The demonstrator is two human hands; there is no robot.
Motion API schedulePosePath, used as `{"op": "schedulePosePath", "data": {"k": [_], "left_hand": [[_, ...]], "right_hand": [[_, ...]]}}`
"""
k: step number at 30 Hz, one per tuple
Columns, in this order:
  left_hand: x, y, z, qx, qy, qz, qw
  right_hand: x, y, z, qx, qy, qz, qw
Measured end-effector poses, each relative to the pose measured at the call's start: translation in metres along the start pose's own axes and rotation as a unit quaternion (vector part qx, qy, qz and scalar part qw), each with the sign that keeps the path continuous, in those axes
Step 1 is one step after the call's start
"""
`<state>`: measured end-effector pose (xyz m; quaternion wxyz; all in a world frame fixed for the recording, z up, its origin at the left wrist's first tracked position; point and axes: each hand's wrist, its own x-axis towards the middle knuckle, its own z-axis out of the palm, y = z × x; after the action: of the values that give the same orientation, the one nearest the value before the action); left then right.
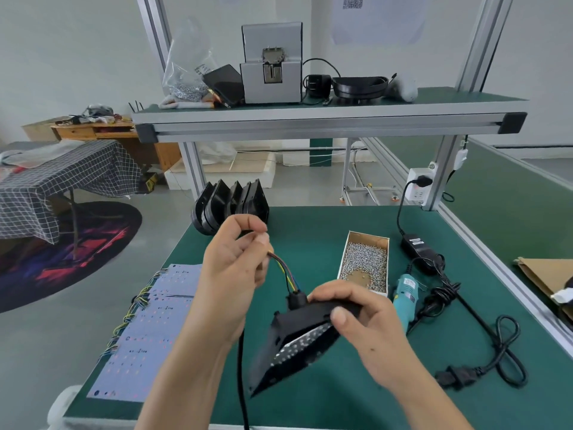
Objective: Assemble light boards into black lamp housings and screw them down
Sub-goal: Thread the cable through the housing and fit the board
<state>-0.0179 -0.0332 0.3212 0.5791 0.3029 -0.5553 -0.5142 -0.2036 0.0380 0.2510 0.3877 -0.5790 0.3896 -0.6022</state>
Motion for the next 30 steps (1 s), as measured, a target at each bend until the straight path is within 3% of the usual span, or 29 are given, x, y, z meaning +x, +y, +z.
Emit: {"op": "schedulePosePath", "data": {"k": [2, 5, 9, 15, 17, 19, 21, 25, 30], "left_hand": [[0.007, -0.016, -0.007, 0.036, 0.031, -0.01, 0.999], [0.009, -0.044, -0.02, 0.195, 0.032, -0.023, 0.98], [0.001, -0.06, -0.033, 0.365, -0.019, 0.0, 0.931], [-0.026, -0.035, -0.014, 0.203, 0.052, 0.074, 0.975], [-0.04, -0.03, -0.011, 0.147, 0.018, 0.053, 0.988], [-0.051, -0.03, -0.009, 0.114, -0.065, -0.017, 0.991], [-0.057, -0.034, -0.005, 0.099, -0.096, -0.075, 0.988], [-0.062, -0.042, 0.0, 0.079, -0.034, -0.09, 0.992], [-0.064, -0.045, 0.0, 0.052, -0.03, -0.082, 0.995]], "right_hand": [[0.007, 0.0, 0.009, -0.001, 0.083, 0.002, 0.997], [0.02, -0.009, 0.02, 0.047, 0.17, 0.06, 0.983], [0.034, -0.023, 0.023, 0.078, 0.161, 0.162, 0.97], [0.042, -0.033, 0.023, 0.08, 0.136, 0.216, 0.964], [0.044, -0.034, 0.022, 0.054, 0.154, 0.217, 0.962], [0.045, -0.032, 0.02, 0.024, 0.167, 0.213, 0.962], [0.043, -0.031, 0.018, -0.014, 0.16, 0.204, 0.966], [0.035, -0.032, 0.015, -0.122, 0.116, 0.148, 0.975], [0.02, -0.032, 0.013, -0.217, 0.06, 0.098, 0.969]]}}
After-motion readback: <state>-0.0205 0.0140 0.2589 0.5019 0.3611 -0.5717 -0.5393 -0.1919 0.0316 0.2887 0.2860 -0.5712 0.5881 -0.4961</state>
